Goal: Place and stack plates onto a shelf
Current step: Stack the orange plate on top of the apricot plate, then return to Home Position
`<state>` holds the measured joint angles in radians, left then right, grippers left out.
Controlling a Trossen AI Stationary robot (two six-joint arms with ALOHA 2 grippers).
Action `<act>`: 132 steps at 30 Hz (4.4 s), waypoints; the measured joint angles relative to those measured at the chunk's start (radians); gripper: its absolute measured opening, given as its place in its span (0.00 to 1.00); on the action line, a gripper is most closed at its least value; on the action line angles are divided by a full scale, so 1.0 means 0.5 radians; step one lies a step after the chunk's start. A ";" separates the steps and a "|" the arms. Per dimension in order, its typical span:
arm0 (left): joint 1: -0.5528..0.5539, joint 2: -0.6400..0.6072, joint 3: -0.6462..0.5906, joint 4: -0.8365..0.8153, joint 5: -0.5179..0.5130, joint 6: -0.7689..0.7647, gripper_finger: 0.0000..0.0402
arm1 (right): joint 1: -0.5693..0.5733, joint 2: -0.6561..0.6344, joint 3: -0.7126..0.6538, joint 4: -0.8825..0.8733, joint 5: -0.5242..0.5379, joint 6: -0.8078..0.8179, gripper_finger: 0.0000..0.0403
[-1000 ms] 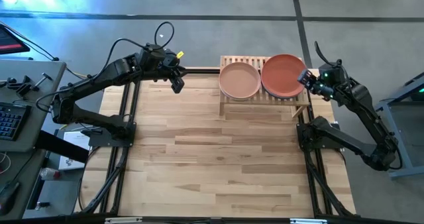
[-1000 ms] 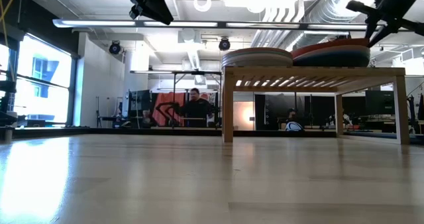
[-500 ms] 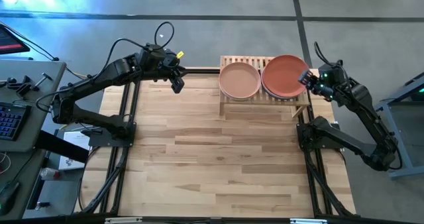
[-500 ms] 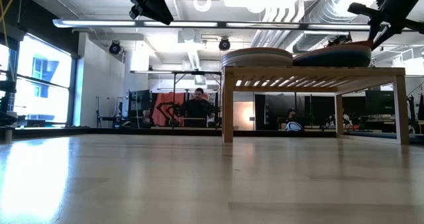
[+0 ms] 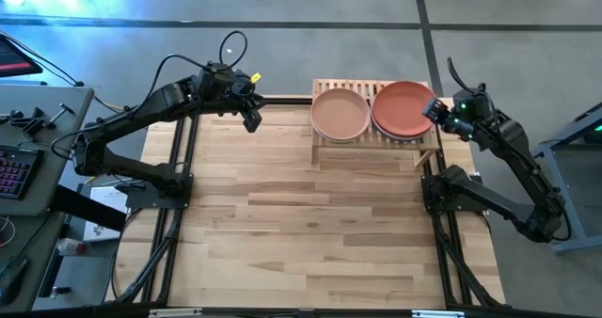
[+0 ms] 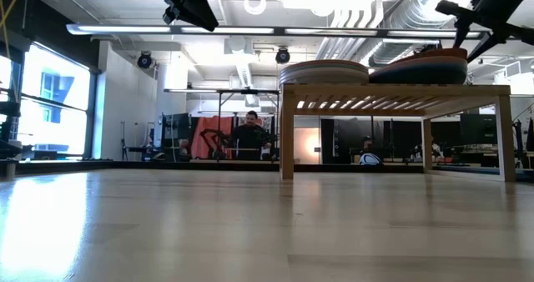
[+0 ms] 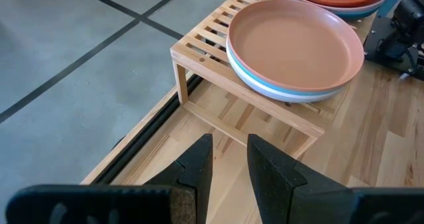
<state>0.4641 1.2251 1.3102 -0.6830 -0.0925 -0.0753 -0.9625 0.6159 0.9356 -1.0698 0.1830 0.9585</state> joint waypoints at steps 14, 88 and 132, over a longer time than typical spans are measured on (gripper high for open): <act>0.000 0.000 0.000 0.000 0.000 0.000 0.21 | 0.000 -0.155 0.000 0.014 -0.101 -0.208 0.42; 0.001 0.000 0.000 0.001 -0.001 0.000 0.21 | 1.941 -0.552 -0.004 0.467 0.309 -1.830 0.56; -0.001 0.000 0.000 0.002 0.005 0.173 0.21 | 1.953 -0.528 -0.678 1.313 0.168 -1.665 0.69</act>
<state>0.4637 1.2251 1.3102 -0.6823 -0.0902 0.0110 0.0139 0.3519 0.5967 -0.4134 0.2673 0.1261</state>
